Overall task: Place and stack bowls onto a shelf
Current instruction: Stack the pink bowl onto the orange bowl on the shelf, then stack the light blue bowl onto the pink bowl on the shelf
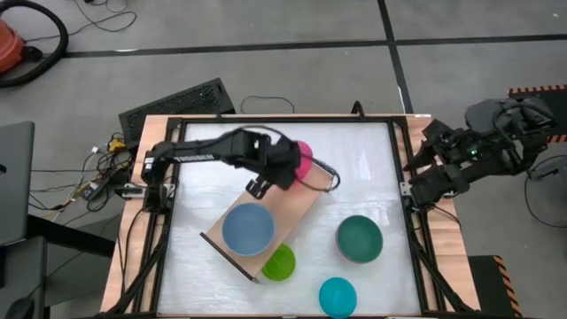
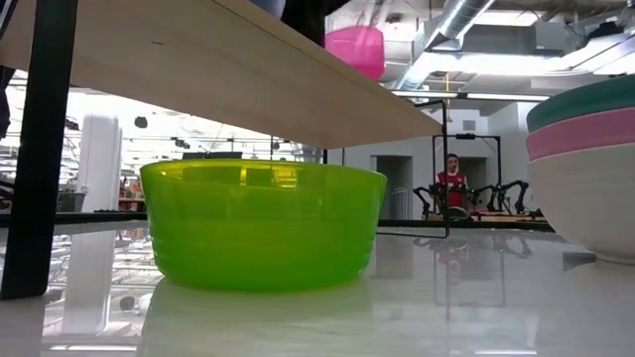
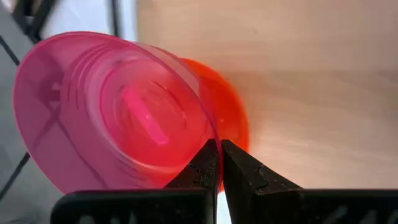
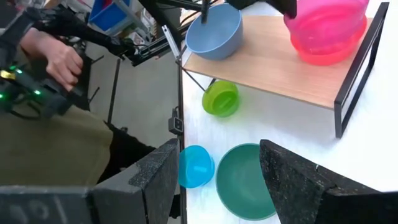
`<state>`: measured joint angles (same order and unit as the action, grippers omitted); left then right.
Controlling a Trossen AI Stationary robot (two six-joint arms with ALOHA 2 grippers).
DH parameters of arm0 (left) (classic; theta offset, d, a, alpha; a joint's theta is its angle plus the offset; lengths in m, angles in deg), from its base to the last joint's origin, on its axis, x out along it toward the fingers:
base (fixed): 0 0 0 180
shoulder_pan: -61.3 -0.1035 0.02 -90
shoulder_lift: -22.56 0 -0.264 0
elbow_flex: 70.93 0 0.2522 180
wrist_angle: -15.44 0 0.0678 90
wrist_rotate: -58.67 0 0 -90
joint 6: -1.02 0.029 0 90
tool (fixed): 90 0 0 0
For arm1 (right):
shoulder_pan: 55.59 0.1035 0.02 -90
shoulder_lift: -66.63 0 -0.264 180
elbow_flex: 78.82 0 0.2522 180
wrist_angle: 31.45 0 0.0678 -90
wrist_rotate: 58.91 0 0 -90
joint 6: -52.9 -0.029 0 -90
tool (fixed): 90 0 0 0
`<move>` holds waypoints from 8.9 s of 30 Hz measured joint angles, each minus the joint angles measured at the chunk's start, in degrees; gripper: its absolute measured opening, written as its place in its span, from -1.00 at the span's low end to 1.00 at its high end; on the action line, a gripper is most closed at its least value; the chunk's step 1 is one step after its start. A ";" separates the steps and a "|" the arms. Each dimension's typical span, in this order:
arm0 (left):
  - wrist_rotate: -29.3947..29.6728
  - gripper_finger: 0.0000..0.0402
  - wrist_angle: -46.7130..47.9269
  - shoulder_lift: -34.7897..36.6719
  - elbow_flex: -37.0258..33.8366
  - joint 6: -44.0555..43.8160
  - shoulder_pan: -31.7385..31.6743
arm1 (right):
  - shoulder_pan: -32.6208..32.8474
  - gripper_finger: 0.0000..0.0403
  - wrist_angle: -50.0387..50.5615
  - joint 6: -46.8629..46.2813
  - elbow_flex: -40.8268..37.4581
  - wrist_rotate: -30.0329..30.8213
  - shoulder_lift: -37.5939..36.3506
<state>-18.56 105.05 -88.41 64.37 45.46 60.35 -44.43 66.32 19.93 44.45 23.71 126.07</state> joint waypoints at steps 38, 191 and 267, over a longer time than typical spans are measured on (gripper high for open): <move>1.92 -0.33 0.03 0.00 -1.61 4.48 -2.26 | 0.02 0.22 0.00 0.11 -0.02 0.04 0.27; 5.83 -0.28 -22.38 2.97 1.62 42.70 7.13 | -11.69 -0.89 -3.13 -12.88 -6.19 13.22 24.29; -2.56 -1.00 -1.55 4.13 1.66 12.18 -2.43 | -14.62 0.27 -4.13 12.50 19.23 14.71 21.82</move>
<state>-21.12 103.50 -84.28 66.03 57.64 57.91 -59.05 62.19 32.43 63.68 38.42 147.88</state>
